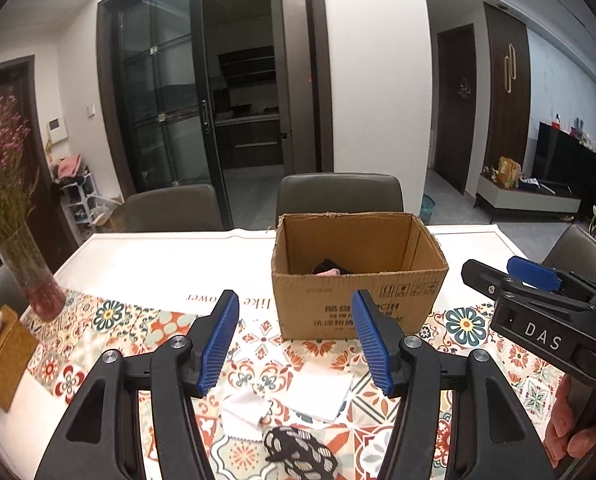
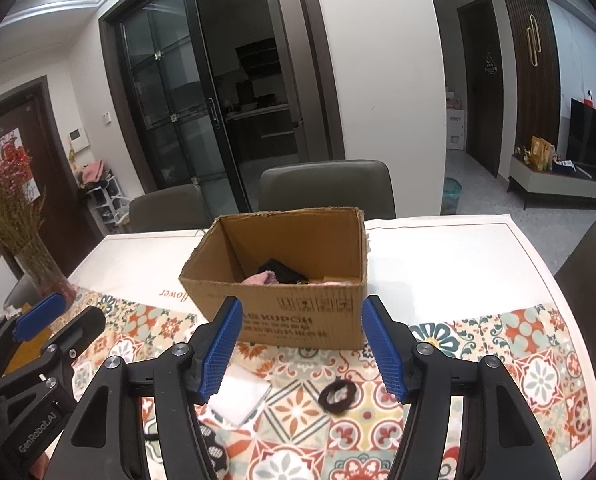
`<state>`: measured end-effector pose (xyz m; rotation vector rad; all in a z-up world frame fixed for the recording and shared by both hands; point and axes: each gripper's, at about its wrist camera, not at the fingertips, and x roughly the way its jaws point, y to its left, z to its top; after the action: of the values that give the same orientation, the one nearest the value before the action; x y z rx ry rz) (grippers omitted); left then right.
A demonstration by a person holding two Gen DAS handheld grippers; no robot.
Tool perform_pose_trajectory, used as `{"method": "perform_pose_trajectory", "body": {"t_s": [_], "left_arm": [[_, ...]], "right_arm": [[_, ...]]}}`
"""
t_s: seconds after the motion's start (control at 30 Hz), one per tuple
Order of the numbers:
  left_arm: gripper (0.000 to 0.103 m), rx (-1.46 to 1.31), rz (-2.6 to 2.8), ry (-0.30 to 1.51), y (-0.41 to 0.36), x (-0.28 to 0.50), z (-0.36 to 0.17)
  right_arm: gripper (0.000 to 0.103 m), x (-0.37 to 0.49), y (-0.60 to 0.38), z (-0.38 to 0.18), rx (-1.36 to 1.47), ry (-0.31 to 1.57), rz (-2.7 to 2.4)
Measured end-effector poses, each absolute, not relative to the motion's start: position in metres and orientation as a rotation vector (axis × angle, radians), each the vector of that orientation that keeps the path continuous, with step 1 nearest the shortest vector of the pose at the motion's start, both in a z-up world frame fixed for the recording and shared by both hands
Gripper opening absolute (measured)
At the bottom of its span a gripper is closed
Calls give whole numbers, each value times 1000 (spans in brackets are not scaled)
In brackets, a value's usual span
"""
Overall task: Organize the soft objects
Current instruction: 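Move the left tool to the spotted pouch while the right tool reaches the brown hair tie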
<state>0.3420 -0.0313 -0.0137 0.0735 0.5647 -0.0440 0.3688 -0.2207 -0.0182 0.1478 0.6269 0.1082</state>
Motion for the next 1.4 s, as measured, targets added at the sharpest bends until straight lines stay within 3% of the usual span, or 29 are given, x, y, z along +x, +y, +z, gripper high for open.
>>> {"method": "perform_pose_trajectory", "body": {"t_s": [0.57, 1.4], "left_arm": [[65, -29, 121, 603, -27, 283, -42], [68, -100, 273, 751, -41, 270, -125]], "right_arm": [[63, 336, -230, -29, 146, 642, 137], [63, 339, -236, -107, 85, 755, 184]]}}
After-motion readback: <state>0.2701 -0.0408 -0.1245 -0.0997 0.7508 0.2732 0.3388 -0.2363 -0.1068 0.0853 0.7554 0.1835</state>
